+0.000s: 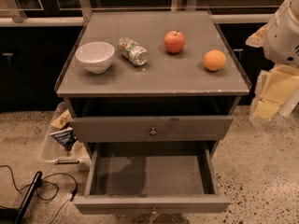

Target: Close middle drawer

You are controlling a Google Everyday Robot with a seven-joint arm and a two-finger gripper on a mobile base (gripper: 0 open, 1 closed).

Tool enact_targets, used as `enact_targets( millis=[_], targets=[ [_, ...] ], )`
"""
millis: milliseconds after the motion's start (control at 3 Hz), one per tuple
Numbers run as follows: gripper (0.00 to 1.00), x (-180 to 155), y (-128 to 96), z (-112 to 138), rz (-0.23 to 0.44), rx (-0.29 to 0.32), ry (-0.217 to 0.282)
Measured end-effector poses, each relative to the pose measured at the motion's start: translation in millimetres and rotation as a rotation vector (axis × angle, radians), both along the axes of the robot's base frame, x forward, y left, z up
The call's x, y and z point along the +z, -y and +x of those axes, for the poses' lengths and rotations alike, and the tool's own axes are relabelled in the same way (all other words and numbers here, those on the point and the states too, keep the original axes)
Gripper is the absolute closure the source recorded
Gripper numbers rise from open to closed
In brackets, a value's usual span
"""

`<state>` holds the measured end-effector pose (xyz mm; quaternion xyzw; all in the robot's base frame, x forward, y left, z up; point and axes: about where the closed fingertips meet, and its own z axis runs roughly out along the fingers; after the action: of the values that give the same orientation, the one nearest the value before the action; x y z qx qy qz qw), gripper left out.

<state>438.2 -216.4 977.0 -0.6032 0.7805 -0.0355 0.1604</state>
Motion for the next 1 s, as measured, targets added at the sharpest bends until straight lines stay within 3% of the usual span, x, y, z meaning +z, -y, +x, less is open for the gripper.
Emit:
enact_targets(
  millis=[333, 667, 1000],
  targets=[
    [0.00, -3, -3, -2, -0.002, 0.006, 0.007],
    [0.00, -33, -10, -14, 0.030, 0.036, -0.011],
    [0.00, -97, -11, -38, 0.073, 0.039, -0.079]
  ],
)
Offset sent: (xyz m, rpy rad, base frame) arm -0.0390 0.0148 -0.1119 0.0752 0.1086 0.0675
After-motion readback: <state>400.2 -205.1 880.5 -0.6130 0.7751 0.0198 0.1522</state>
